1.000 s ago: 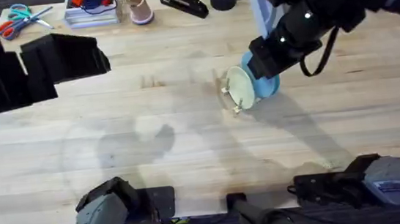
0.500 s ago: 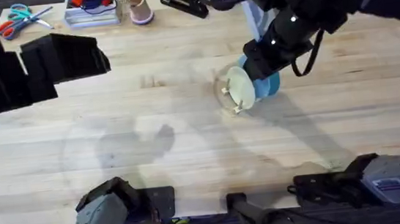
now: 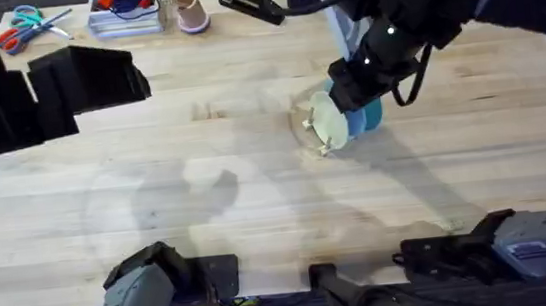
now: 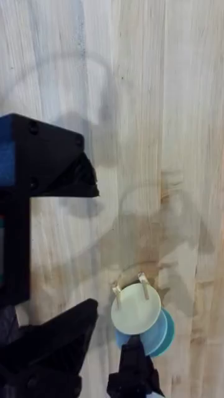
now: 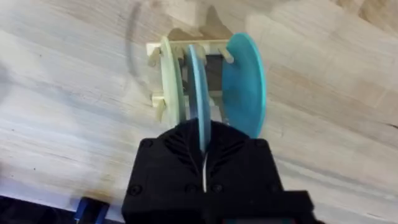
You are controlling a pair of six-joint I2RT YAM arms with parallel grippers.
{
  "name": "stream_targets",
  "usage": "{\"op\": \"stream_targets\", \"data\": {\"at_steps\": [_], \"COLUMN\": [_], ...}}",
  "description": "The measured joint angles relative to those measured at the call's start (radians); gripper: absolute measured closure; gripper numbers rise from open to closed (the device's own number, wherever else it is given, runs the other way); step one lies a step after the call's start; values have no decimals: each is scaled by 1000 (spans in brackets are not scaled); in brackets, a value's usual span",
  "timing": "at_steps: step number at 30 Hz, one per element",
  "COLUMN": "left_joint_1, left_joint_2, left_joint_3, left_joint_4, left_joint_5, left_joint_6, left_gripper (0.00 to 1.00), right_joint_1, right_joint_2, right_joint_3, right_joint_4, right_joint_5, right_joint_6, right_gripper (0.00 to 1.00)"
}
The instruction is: Pick up the plates from the table one by one and place each into a slot on the dish rack.
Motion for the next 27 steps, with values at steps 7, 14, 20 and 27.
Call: {"op": "stream_targets", "data": {"at_steps": [7, 14, 20, 27], "left_joint_1": [0, 0, 0, 0], "left_joint_2": [0, 0, 0, 0], "left_joint_3": [0, 0, 0, 0], "left_joint_4": [0, 0, 0, 0], "left_joint_5": [0, 0, 0, 0], "left_joint_6": [0, 0, 0, 0], "left_gripper": [7, 7, 7, 7], "right_joint_1": [0, 1, 1, 1], "right_joint_2": [0, 0, 0, 0], "right_joint_3": [-5, -5, -5, -5], "right_joint_4": [3, 5, 5, 5], "right_joint_5": [-1, 0, 0, 1], "right_joint_6": [3, 3, 3, 3], "right_gripper": [973, 926, 843, 792]}}
